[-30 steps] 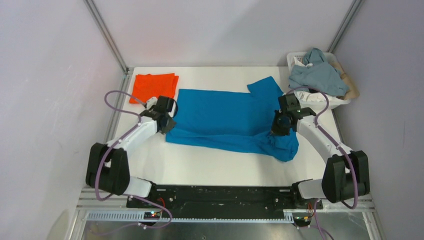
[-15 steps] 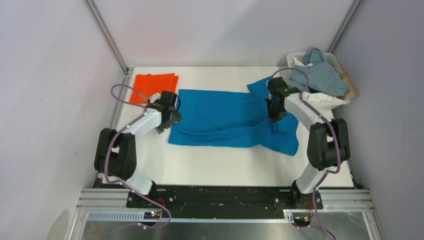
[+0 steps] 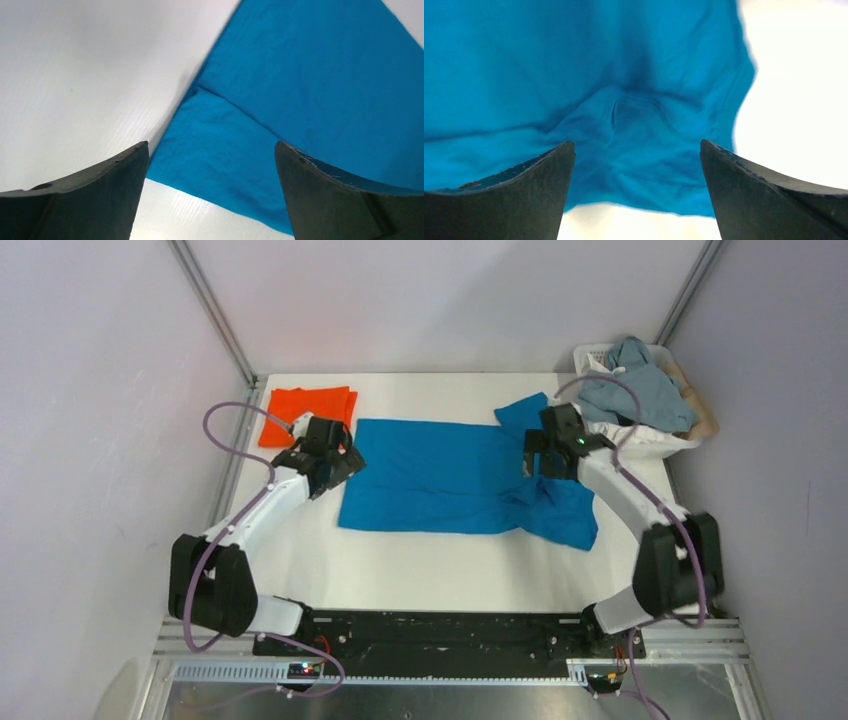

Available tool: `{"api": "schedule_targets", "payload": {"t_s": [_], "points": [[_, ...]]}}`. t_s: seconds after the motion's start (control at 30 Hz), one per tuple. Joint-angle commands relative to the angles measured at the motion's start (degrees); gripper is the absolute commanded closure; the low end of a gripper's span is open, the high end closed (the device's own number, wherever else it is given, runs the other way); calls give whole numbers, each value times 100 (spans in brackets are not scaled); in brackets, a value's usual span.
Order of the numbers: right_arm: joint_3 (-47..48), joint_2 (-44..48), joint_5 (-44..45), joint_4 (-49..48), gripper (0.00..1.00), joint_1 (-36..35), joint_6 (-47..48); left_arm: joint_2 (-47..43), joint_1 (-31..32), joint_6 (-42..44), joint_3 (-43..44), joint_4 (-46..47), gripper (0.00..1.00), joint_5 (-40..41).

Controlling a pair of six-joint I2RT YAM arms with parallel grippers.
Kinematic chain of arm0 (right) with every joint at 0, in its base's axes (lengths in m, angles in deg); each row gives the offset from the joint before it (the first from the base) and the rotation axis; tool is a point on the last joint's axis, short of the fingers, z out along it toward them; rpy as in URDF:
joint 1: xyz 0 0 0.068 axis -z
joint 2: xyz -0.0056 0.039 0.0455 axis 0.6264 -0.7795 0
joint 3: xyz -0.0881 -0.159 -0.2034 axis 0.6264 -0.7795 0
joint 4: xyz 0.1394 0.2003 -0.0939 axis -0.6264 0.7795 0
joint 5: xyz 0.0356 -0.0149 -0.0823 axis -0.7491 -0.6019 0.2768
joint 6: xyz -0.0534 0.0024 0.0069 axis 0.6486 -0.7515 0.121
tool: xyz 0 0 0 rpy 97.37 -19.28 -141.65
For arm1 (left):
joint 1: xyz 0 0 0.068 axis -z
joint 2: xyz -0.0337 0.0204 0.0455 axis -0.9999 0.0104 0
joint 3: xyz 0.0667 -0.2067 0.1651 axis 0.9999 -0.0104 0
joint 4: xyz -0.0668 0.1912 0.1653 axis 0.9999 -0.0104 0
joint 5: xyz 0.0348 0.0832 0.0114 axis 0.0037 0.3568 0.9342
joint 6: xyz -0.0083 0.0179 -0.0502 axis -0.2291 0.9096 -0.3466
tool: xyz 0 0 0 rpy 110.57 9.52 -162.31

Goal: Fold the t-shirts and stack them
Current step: Fold the flattened tshirt in 1/3 of the way

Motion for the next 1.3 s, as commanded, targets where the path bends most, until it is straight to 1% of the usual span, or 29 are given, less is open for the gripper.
{"api": "schedule_targets", "payload": {"t_s": [0.0,0.03,0.1,0.13,0.2,0.33,0.4,0.57,0.73,0.8,0.9,1.03,1.1,1.13,1.2,1.27], "points": [[-1387,1177,-2273,-1058,0,522,-1192,96,348,371,-50,162,0,-607],[-1767,1249,-2820,-1404,0,581,-1271,204,473,412,-52,264,0,-695],[-2126,1278,-3363,-1861,1,647,-1371,435,638,435,-86,512,0,-1025],[-2176,1158,-3487,-1949,1,650,-1424,523,682,427,-98,585,0,-1234],[-2212,880,-3683,-2172,0,641,-1430,825,752,345,-98,715,0,-1401],[-2160,318,-3476,-2881,0,655,-1437,1327,761,295,-117,825,0,-1359],[-1959,69,-3012,-3084,1,665,-1494,1464,762,288,-165,848,0,-1262],[-1277,-471,-2397,-3460,1,674,-1174,1659,715,302,-403,861,0,-1038],[-28,-1044,-2104,-3292,1,673,-802,1681,646,258,-694,863,0,-917],[476,-1222,-1788,-2981,1,675,-705,1619,639,251,-765,853,0,-833],[735,-1195,-1571,-2664,1,665,-525,1520,640,256,-807,862,0,-779],[511,-787,-1181,-1777,1,479,-575,1408,638,304,-758,855,0,-691],[-18,-515,-1006,-1527,1,192,-785,1398,645,321,-731,863,0,-680],[-155,-369,-990,-1431,1,139,-1088,1405,641,321,-726,858,0,-667],[-656,-201,-1207,-1248,1,86,-1637,1414,639,322,-730,859,0,-646],[-1225,-61,-1678,-1379,1,108,-1974,1403,643,308,-778,854,0,-655]]}}
